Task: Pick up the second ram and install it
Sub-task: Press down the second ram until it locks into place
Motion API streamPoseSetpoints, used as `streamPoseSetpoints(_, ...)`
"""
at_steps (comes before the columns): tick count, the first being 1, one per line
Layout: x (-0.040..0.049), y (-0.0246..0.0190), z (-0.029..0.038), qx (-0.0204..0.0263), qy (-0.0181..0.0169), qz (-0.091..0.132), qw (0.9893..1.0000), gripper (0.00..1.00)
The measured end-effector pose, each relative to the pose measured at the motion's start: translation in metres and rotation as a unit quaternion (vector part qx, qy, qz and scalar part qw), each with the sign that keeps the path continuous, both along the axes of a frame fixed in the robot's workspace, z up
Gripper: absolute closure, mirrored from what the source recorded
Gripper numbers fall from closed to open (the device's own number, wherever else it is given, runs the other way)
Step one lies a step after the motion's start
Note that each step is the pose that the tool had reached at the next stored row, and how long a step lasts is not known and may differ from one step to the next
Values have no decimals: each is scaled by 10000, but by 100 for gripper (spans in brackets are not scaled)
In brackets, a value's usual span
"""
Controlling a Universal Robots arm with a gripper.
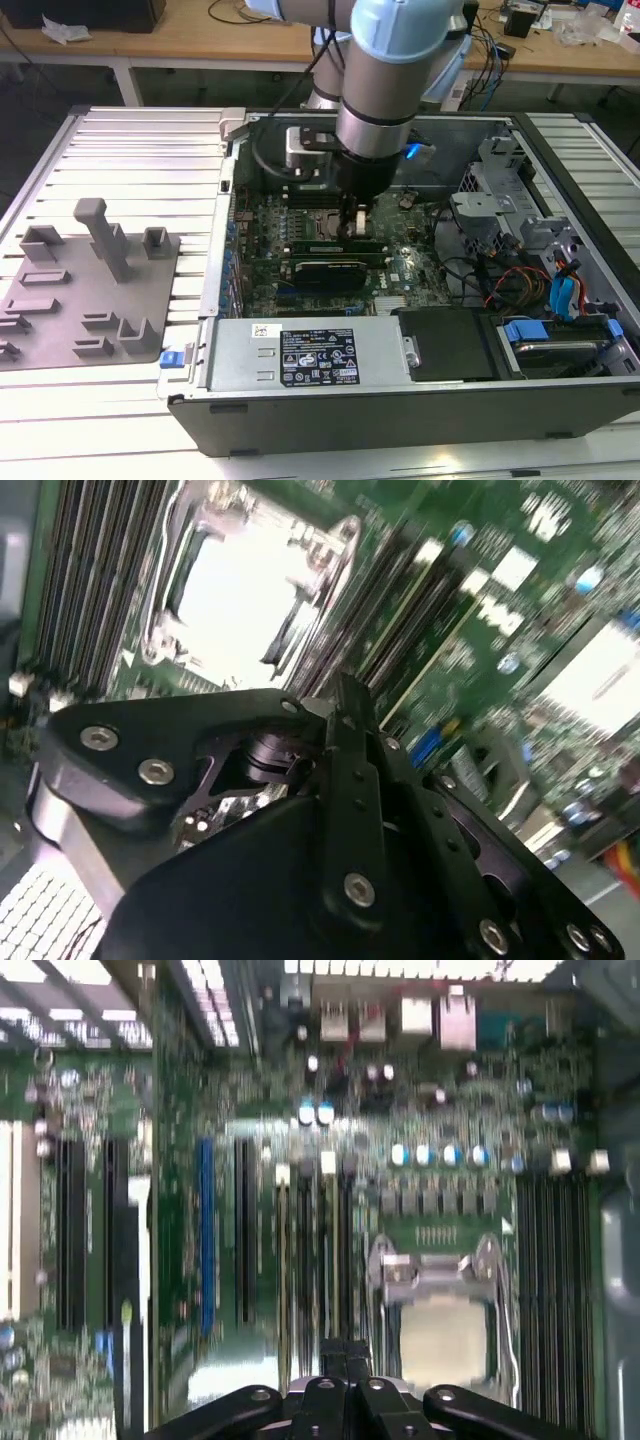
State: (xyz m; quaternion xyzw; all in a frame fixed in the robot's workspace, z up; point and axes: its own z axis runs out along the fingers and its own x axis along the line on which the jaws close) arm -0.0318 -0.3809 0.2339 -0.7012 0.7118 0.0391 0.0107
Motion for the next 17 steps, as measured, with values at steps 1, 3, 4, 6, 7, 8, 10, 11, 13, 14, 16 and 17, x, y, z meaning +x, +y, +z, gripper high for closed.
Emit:
streamPoseSetpoints(1, -53, 0, -5, 1, -2, 1, 10000, 89)
streamPoseSetpoints(3, -153, 0, -14, 0, -3, 1, 10000, 89)
streamPoseSetpoints(4, -211, 0, -19, -1, -5, 1, 10000, 89)
streamPoseSetpoints(6, -327, 0, -28, 0, -9, 1, 10000, 89)
streamPoseSetpoints(7, -380, 1, -32, 1, -11, 0, 10000, 89)
streamPoseSetpoints(8, -383, 0, -34, -1, -10, 1, 10000, 89)
streamPoseSetpoints(10, -384, -1, -48, 2, -9, 1, 10000, 89)
streamPoseSetpoints(11, -384, 0, -61, 7, -9, 0, 10000, 89)
streamPoseSetpoints(13, -383, 0, -65, 20, -10, 0, 10000, 89)
streamPoseSetpoints(14, -383, -2, -66, 33, -11, 1, 10000, 89)
streamPoseSetpoints(16, -368, -1, -6, 44, -13, 1, 10000, 89)
streamPoseSetpoints(17, -323, -2, 7, 43, -9, 0, 10000, 89)
